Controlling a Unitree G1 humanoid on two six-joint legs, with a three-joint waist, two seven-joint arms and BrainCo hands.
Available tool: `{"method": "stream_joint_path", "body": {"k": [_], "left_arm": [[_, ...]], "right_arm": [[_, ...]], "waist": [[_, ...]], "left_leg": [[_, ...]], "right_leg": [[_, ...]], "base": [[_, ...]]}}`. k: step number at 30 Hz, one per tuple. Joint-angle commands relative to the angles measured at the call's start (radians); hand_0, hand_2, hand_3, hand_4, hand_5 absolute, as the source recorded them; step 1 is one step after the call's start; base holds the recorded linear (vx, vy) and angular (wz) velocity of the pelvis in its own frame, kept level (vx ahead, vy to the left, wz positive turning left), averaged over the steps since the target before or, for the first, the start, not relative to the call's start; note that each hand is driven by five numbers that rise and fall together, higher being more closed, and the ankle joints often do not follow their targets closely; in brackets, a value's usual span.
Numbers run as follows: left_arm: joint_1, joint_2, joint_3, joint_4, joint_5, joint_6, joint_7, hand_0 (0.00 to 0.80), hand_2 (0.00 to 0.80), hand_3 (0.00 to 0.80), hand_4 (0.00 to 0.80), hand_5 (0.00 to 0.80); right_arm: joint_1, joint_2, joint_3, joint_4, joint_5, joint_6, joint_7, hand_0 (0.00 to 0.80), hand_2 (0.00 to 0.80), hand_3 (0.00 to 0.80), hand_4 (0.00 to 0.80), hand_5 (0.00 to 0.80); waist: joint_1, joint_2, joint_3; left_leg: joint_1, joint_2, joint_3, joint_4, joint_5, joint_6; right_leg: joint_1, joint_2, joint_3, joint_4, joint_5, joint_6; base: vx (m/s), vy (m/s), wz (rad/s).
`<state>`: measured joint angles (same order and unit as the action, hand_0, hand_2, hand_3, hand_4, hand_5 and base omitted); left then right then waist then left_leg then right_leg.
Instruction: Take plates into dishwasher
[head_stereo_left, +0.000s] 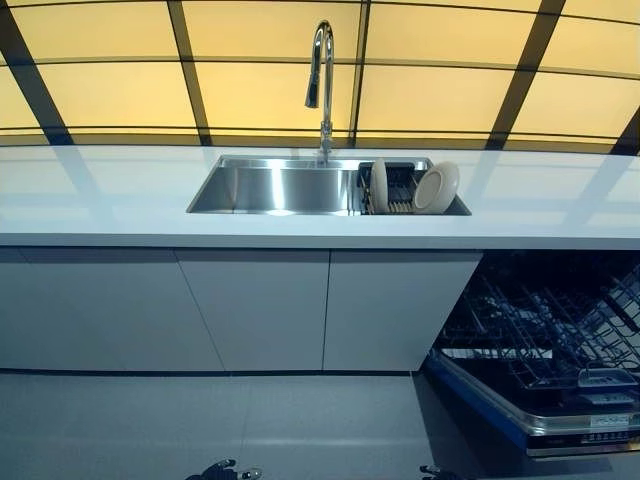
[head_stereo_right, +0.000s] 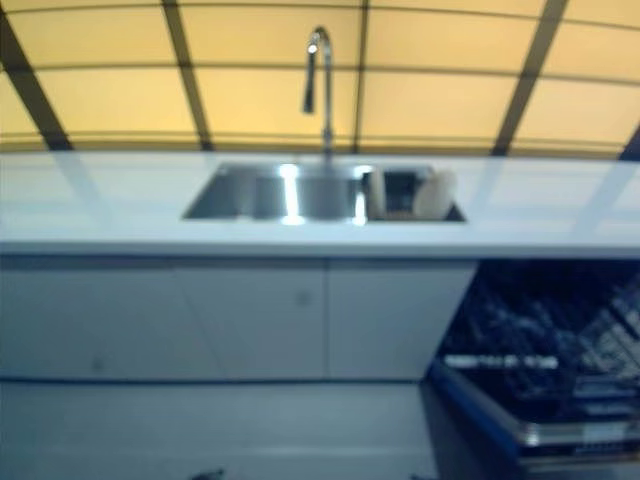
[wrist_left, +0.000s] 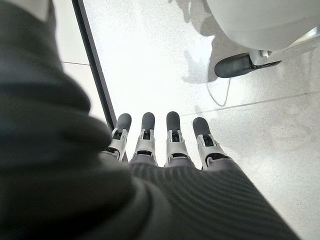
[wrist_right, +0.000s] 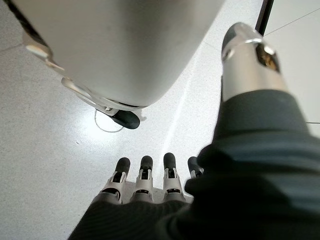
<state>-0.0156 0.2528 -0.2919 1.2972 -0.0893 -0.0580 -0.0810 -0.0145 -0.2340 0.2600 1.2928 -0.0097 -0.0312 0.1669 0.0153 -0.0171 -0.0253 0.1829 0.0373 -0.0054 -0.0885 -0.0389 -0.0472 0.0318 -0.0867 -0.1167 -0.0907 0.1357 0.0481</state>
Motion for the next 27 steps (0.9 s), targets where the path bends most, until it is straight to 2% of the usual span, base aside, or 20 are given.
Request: {"method": "stream_joint_path", "body": {"k": [1, 4, 6, 8, 9, 10, 13, 16, 19, 21, 24, 27], "left_arm": [[-0.074, -0.04, 0.029, 0.072, 0.062, -0.013, -0.007, 0.0, 0.0, 0.0, 0.0, 0.0], [-0.073, -0.04, 0.031, 0.066, 0.047, -0.024, -0.005, 0.0, 0.0, 0.0, 0.0, 0.0], [-0.075, -0.04, 0.029, 0.061, 0.051, -0.02, -0.007, 0.0, 0.0, 0.0, 0.0, 0.0], [-0.073, -0.037, 0.03, 0.053, 0.06, -0.01, -0.004, 0.0, 0.0, 0.0, 0.0, 0.0], [-0.07, -0.035, 0.029, 0.044, 0.066, -0.002, 0.0, 0.0, 0.0, 0.0, 0.0, 0.0], [-0.062, -0.029, 0.026, 0.028, 0.071, 0.006, 0.003, 0.0, 0.0, 0.0, 0.0, 0.0], [-0.029, -0.005, 0.021, -0.018, 0.068, 0.02, 0.008, 0.0, 0.0, 0.0, 0.0, 0.0], [0.003, 0.008, 0.011, -0.037, 0.052, 0.012, 0.013, 0.0, 0.0, 0.0, 0.0, 0.0], [0.008, 0.003, -0.006, -0.051, 0.036, 0.024, 0.015, 0.0, 0.0, 0.0, 0.0, 0.0], [0.008, -0.001, -0.019, -0.067, 0.025, 0.041, 0.016, 0.0, 0.0, 0.0, 0.0, 0.0], [0.014, -0.008, -0.035, -0.074, 0.023, 0.047, 0.02, 0.0, 0.0, 0.0, 0.0, 0.0], [0.015, -0.014, -0.049, -0.069, 0.023, 0.039, 0.024, 0.0, 0.0, 0.0, 0.0, 0.0]], "right_arm": [[-0.068, 0.013, -0.008, 0.063, -0.008, -0.009, 0.004, 0.0, 0.0, 0.0, 0.0, 0.0], [-0.067, 0.014, -0.005, 0.063, -0.007, -0.015, 0.008, 0.0, 0.0, 0.0, 0.0, 0.0], [-0.065, 0.011, -0.004, 0.062, 0.003, -0.045, 0.03, 0.0, 0.0, 0.0, 0.0, 0.0], [-0.07, 0.005, 0.004, 0.025, 0.057, -0.115, 0.103, 0.0, 0.0, 0.0, 0.0, 0.0], [-0.074, 0.0, 0.018, -0.036, 0.108, -0.118, 0.163, 0.0, 0.0, 0.0, 0.0, 0.0], [-0.078, -0.01, 0.042, -0.165, 0.184, -0.089, 0.26, 0.0, 0.0, 0.0, 0.0, 0.0], [-0.044, -0.03, 0.084, -0.612, 0.414, 0.083, 0.447, 0.0, 0.0, 0.0, 0.0, 0.0], [-0.008, -0.038, 0.077, -0.958, 0.733, 0.099, 0.576, 0.0, 0.0, 0.0, 0.0, 0.0], [-0.02, -0.02, 0.054, -1.165, 0.891, 0.06, 0.59, 0.0, 0.0, 0.0, 0.0, 0.0], [-0.056, -0.013, 0.026, -1.291, 0.99, 0.042, 0.543, 0.0, 0.0, 0.0, 0.0, 0.0], [-0.141, 0.017, -0.034, -1.379, 1.1, 0.002, 0.449, 0.0, 0.0, 0.0, 0.0, 0.0], [-0.218, 0.024, -0.071, -1.429, 1.104, -0.048, 0.356, 0.0, 0.0, 0.0, 0.0, 0.0]], "waist": [[-0.003, -0.007, 0.028], [-0.003, -0.008, 0.027], [-0.001, -0.008, 0.026], [0.002, -0.009, 0.029], [0.003, -0.011, 0.03], [0.002, -0.015, 0.034], [-0.008, -0.026, 0.041], [-0.024, -0.032, 0.043], [-0.028, -0.029, 0.042], [-0.027, -0.025, 0.042], [-0.022, -0.019, 0.045], [-0.016, -0.015, 0.048]], "left_leg": [[-0.067, -0.082, 0.004, 0.001, 0.045, 0.068], [-0.066, -0.081, 0.006, 0.001, 0.042, 0.069], [-0.066, -0.082, 0.004, 0.001, 0.043, 0.069], [-0.063, -0.083, 0.0, 0.001, 0.044, 0.069], [-0.064, -0.083, -0.001, 0.001, 0.045, 0.069], [-0.067, -0.083, -0.001, 0.001, 0.048, 0.069], [-0.079, -0.083, 0.003, 0.001, 0.056, 0.072], [-0.082, -0.086, 0.009, 0.001, 0.054, 0.076], [-0.083, -0.09, 0.014, 0.001, 0.051, 0.076], [-0.083, -0.091, 0.017, 0.001, 0.047, 0.078], [-0.083, -0.094, 0.022, 0.001, 0.041, 0.087], [-0.086, -0.097, 0.024, 0.001, 0.038, 0.097]], "right_leg": [[0.095, 0.045, -0.018, 0.027, -0.104, -0.012], [0.095, 0.044, -0.019, 0.028, -0.105, -0.011], [0.095, 0.044, -0.021, 0.027, -0.103, -0.011], [0.097, 0.044, -0.022, 0.029, -0.103, -0.01], [0.096, 0.044, -0.02, 0.031, -0.102, -0.01], [0.091, 0.044, -0.018, 0.034, -0.101, -0.011], [0.075, 0.047, -0.008, 0.041, -0.099, -0.014], [0.069, 0.047, 0.001, 0.04, -0.1, -0.011], [0.064, 0.042, 0.003, 0.04, -0.1, -0.002], [0.057, 0.036, 0.005, 0.045, -0.1, 0.003], [0.048, 0.027, 0.009, 0.054, -0.1, 0.006], [0.039, 0.016, 0.011, 0.068, -0.102, 0.009]], "base": [[0.0, 0.0, 0.0], [0.0, 0.0, 0.0], [0.0, 0.0, 0.0], [0.0, 0.0, 0.0], [0.0, 0.0, 0.0], [-0.048, -0.011, -0.02], [-0.072, -0.017, -0.03], [-0.034, 0.016, 0.0], [-0.012, 0.06, 0.0], [-0.011, 0.08, -0.01], [-0.005, 0.102, -0.12], [0.013, 0.121, -0.1]]}}
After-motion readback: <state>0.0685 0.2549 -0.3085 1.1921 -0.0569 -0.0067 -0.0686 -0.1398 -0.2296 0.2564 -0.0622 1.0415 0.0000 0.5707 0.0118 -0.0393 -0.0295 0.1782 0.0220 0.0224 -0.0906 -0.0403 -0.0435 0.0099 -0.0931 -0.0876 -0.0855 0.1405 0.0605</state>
